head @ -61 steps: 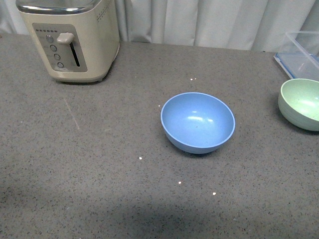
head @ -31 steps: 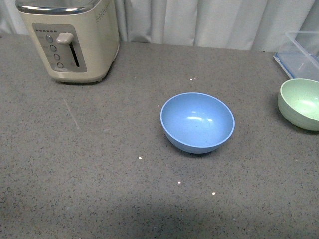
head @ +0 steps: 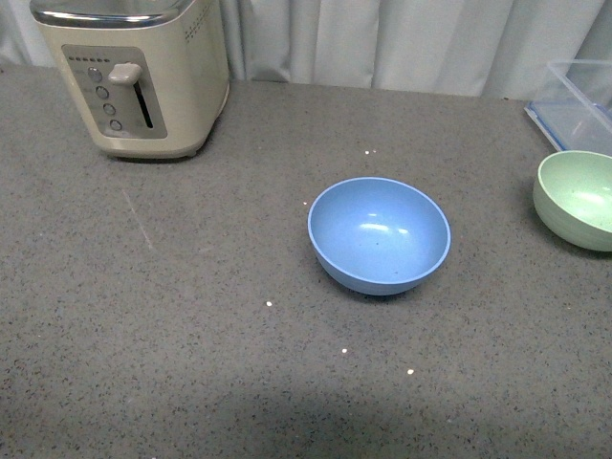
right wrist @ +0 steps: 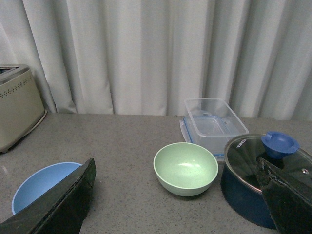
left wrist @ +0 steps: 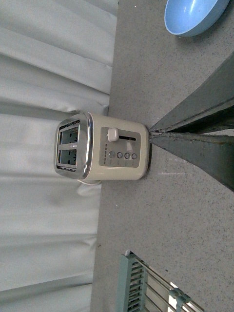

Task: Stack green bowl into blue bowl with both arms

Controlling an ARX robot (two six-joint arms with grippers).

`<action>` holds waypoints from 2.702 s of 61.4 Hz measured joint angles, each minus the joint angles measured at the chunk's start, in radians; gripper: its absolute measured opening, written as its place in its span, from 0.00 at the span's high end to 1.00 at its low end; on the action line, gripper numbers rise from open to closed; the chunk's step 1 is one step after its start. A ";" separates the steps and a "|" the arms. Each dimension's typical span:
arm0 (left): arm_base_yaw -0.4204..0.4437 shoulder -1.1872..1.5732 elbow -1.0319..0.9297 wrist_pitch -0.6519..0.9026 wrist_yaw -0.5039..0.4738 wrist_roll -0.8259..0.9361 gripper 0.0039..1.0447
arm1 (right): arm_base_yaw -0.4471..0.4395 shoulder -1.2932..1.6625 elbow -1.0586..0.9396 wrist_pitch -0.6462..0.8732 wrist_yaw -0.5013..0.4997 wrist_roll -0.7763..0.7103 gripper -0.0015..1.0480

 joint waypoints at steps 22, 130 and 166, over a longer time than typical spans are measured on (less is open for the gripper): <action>0.000 -0.161 0.000 -0.191 0.002 0.000 0.96 | 0.000 0.000 0.000 0.000 0.000 0.000 0.09; 0.000 -0.246 0.000 -0.253 0.002 0.003 0.06 | -0.077 2.052 1.088 -0.157 -0.190 -0.763 0.09; 0.000 -0.246 0.000 -0.253 0.002 0.003 0.06 | -0.076 2.085 1.135 -0.187 -0.155 -0.811 0.81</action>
